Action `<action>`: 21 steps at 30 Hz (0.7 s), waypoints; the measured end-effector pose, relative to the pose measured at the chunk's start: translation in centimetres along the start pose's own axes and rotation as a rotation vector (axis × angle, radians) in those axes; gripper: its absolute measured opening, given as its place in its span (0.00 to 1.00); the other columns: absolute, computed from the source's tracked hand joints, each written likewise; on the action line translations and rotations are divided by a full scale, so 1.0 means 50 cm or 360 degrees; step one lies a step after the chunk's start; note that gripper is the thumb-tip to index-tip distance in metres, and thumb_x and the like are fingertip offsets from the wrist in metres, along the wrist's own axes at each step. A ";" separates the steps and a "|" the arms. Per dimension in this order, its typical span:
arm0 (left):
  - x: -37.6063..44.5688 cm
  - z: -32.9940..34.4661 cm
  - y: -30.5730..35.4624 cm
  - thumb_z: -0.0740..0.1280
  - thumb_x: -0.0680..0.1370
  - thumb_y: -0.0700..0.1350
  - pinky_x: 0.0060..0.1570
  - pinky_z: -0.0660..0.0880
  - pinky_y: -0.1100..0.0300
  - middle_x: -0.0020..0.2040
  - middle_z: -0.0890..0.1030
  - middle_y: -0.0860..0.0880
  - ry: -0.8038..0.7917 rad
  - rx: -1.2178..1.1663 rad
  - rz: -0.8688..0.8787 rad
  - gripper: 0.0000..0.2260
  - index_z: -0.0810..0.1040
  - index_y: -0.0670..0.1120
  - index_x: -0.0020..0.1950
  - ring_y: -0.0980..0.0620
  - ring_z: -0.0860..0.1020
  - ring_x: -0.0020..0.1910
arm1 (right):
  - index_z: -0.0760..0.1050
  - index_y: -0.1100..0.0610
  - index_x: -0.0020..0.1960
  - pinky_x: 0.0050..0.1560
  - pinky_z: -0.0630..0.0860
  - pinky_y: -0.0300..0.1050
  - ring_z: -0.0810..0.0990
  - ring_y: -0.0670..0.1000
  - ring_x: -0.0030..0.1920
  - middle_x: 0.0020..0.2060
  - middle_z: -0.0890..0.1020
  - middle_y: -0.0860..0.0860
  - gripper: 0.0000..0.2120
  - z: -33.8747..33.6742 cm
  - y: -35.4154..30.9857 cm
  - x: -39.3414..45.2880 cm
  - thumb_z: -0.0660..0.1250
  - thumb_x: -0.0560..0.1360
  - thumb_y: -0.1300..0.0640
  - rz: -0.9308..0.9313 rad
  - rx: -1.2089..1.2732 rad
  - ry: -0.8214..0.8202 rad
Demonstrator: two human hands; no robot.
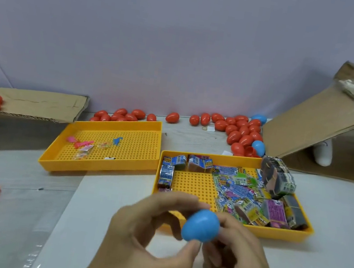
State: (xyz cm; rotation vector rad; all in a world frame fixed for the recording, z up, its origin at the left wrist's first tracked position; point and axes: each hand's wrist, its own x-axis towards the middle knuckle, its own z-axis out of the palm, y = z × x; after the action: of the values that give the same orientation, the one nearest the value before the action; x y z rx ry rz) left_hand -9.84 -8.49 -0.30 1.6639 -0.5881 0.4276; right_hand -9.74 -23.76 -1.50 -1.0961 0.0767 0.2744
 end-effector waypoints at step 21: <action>-0.066 0.010 -0.046 0.76 0.69 0.41 0.46 0.80 0.62 0.52 0.80 0.47 0.0276 -0.0184 -0.0308 0.12 0.84 0.46 0.52 0.46 0.82 0.51 | 0.84 0.55 0.44 0.20 0.73 0.42 0.82 0.59 0.27 0.35 0.84 0.65 0.07 -0.009 -0.017 -0.024 0.74 0.66 0.56 -0.0033 -0.0406 -0.0086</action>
State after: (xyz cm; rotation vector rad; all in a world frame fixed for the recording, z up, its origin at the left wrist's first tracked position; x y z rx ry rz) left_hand -11.15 -8.24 -4.14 1.5381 -0.3144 0.3847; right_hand -10.65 -24.73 -0.74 -1.3408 -0.0188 0.3008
